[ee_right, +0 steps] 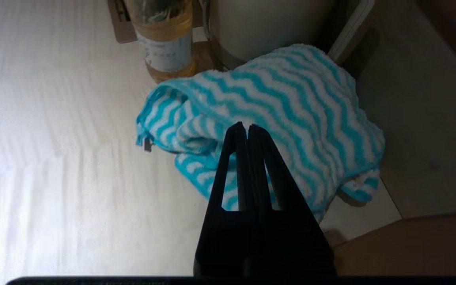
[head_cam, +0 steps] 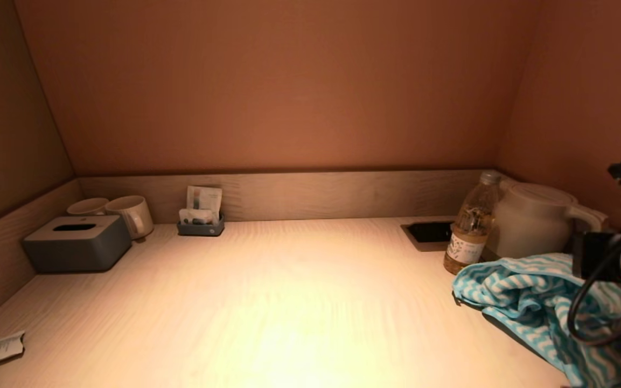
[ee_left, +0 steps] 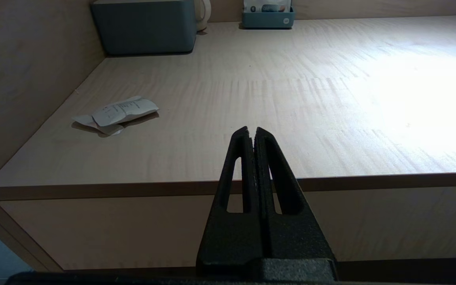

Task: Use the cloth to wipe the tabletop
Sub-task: Pick up the tablecloth

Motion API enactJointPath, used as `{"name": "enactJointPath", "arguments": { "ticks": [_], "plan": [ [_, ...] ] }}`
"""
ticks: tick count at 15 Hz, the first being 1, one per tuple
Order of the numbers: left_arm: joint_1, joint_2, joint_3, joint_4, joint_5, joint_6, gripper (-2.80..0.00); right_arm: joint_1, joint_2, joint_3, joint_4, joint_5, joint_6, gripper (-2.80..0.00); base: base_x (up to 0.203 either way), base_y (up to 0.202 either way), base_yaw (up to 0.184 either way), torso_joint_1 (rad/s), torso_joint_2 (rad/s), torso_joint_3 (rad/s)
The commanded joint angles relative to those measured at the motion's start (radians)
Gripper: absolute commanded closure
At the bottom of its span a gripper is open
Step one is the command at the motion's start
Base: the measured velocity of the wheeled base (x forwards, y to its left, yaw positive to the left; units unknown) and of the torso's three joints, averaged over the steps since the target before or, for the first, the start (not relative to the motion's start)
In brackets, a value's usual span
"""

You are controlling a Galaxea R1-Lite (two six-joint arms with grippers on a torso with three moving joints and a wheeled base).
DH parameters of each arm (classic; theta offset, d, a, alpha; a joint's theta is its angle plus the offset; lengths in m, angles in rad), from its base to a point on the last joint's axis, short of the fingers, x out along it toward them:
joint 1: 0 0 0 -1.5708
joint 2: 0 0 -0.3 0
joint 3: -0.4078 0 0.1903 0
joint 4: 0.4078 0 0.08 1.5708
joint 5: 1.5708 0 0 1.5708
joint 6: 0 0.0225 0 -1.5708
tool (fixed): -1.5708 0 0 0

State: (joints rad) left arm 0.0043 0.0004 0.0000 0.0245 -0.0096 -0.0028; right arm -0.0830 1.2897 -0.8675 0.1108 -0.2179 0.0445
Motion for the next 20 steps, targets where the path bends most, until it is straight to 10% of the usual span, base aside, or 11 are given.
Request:
{"name": "enactJointPath", "arguments": {
  "ticks": [1,8,9,20],
  "plan": [
    [0.0,0.0,0.0,0.0,0.0,0.0,0.0,-0.031,0.168,-0.06,-0.004,-0.023,0.007,0.0,0.0,0.0,0.0,0.0,0.0,0.0],
    [0.0,0.0,0.0,0.0,0.0,0.0,0.0,-0.092,0.251,-0.042,-0.007,-0.02,0.032,0.0,0.0,0.0,0.0,0.0,0.0,0.0],
    [0.0,0.0,0.0,0.0,0.0,0.0,0.0,-0.092,0.247,-0.042,-0.007,-0.02,0.034,-2.8,0.0,0.0,0.0,0.0,0.0,0.0],
    [0.0,0.0,0.0,0.0,0.0,0.0,0.0,-0.087,0.2,0.026,-0.006,-0.016,0.031,-2.8,0.0,0.0,0.0,0.0,0.0,0.0]
  ]
}}
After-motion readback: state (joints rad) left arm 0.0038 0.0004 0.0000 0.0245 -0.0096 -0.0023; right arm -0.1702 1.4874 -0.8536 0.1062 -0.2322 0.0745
